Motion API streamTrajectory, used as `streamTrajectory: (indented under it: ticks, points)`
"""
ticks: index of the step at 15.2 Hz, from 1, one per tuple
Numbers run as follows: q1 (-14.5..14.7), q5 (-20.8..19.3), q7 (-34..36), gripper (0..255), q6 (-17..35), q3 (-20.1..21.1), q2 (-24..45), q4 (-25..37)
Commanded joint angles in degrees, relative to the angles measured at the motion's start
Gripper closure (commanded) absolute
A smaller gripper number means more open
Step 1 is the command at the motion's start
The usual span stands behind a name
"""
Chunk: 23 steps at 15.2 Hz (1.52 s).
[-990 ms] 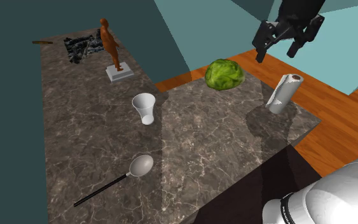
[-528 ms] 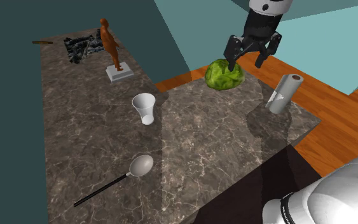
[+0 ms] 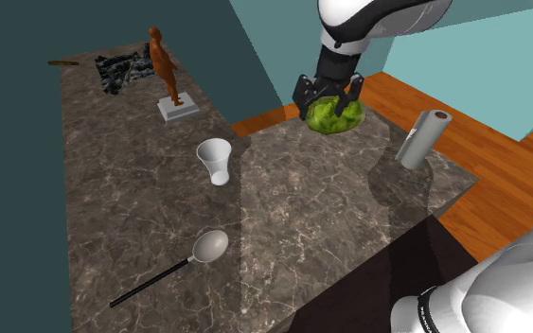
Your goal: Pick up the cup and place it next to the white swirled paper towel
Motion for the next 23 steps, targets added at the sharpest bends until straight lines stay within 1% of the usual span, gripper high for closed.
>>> streamTrajectory:
  ticks: [1,8,15,20,23]
  points:
    - [1.05,1.76,-0.27,0,2.92,0.41,3.68,0.86]
    - [4.10,7.91,-2.31,0,10.24,2.00,17.07,7.13]
    - [6.14,13.44,-4.53,0,14.72,4.45,30.53,16.52]
    - [7.22,16.15,-5.48,0,16.30,6.50,40.14,25.06]
    - [7.46,16.41,-5.61,0,17.49,6.77,41.57,25.38]
